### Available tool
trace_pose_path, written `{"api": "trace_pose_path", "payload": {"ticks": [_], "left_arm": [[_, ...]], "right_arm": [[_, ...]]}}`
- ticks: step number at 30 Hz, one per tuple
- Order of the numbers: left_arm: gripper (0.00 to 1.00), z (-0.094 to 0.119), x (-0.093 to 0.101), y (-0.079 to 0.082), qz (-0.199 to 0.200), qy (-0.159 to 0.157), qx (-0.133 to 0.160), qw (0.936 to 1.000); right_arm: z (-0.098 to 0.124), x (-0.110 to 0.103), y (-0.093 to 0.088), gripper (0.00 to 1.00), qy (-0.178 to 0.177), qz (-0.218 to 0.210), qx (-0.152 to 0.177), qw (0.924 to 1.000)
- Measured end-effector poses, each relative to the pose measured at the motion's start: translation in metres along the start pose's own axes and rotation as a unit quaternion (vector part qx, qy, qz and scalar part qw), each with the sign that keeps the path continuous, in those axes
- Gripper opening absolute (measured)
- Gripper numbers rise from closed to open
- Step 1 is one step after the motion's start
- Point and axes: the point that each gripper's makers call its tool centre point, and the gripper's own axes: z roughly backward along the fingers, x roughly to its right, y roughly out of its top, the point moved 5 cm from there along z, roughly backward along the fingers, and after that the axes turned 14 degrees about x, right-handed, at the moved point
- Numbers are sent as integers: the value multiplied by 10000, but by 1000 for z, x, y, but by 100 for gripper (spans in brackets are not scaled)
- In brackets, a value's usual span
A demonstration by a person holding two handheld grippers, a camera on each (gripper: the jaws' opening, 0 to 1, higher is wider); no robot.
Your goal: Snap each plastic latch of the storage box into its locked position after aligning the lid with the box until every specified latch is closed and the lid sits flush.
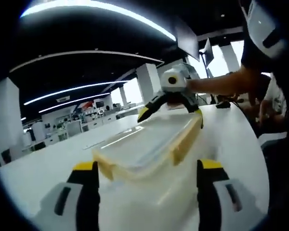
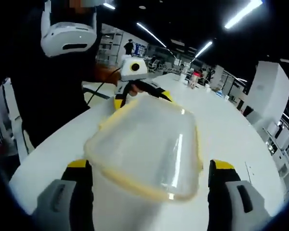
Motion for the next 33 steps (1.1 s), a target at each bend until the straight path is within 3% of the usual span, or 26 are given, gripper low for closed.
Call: {"api": "trace_pose_path", "payload": {"ticks": [4, 9, 16, 22, 33], "left_arm": [[73, -1, -5, 1, -33, 290, 70, 9995], [77, -6, -2, 0, 219, 508, 366, 9978], [81, -9, -1, -1, 216, 488, 394, 9978], [83, -10, 2, -2, 143, 537, 479, 9973], [85, -9, 3, -5, -106, 544, 241, 9982]], "right_arm": [[-4, 3, -3, 100, 330, -101, 145, 9993], [-7, 5, -4, 100, 644, -112, 344, 9973], [-8, 10, -5, 100, 979, -221, 398, 9942], [-8, 12, -7, 100, 1122, -216, 362, 9928], [-9, 13, -8, 100, 1140, -237, 457, 9921]]}}
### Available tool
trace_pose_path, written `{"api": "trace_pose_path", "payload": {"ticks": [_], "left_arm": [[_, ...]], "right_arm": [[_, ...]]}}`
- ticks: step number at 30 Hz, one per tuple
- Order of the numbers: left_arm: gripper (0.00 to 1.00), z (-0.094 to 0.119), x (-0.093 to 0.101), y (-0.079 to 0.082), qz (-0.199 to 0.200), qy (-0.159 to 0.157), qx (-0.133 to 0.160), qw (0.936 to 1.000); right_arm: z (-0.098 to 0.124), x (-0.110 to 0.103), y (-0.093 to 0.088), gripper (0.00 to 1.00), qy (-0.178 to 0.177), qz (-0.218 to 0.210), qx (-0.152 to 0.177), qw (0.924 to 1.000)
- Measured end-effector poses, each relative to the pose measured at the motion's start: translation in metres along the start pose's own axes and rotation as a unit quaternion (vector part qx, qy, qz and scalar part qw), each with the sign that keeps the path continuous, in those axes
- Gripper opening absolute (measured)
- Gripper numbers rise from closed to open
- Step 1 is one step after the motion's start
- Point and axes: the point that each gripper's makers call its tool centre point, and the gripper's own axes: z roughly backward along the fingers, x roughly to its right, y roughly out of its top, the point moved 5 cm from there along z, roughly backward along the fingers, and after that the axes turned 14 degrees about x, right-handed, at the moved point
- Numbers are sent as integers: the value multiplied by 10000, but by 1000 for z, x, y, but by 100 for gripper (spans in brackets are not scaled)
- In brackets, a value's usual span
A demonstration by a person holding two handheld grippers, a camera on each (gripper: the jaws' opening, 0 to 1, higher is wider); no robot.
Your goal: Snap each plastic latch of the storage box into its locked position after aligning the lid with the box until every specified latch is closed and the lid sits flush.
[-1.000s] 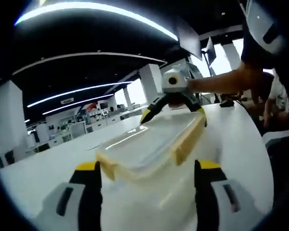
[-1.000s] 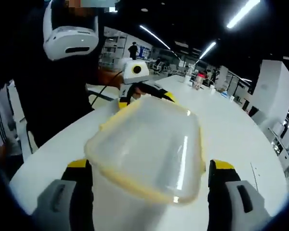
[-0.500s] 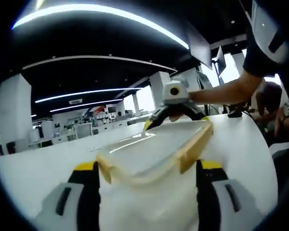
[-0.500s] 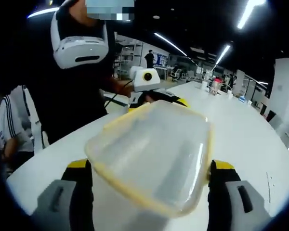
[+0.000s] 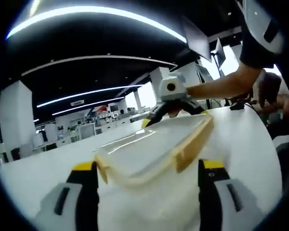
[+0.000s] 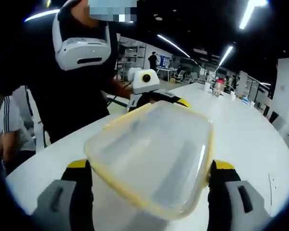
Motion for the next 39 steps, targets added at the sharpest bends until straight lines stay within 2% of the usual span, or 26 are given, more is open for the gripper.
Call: {"api": "trace_pose_path", "payload": {"ticks": [15, 19, 20, 30, 39], "left_arm": [[81, 3, 4, 0, -1, 183, -14, 9998], [78, 7, 4, -2, 201, 342, -32, 9992], [76, 9, 4, -4, 359, 386, -105, 9986], [75, 9, 4, -2, 258, 362, -75, 9990], [70, 9, 2, -2, 394, 322, -66, 9987]], "right_arm": [[-4, 1, 1, 100, -32, 1, -221, 9998], [-5, 1, 1, 100, -34, -2, -265, 9996], [-5, 1, 1, 100, -35, -2, -275, 9996], [-6, 0, 1, 100, -40, 1, -263, 9996], [-7, 1, 1, 100, 17, -9, -220, 9998]]}}
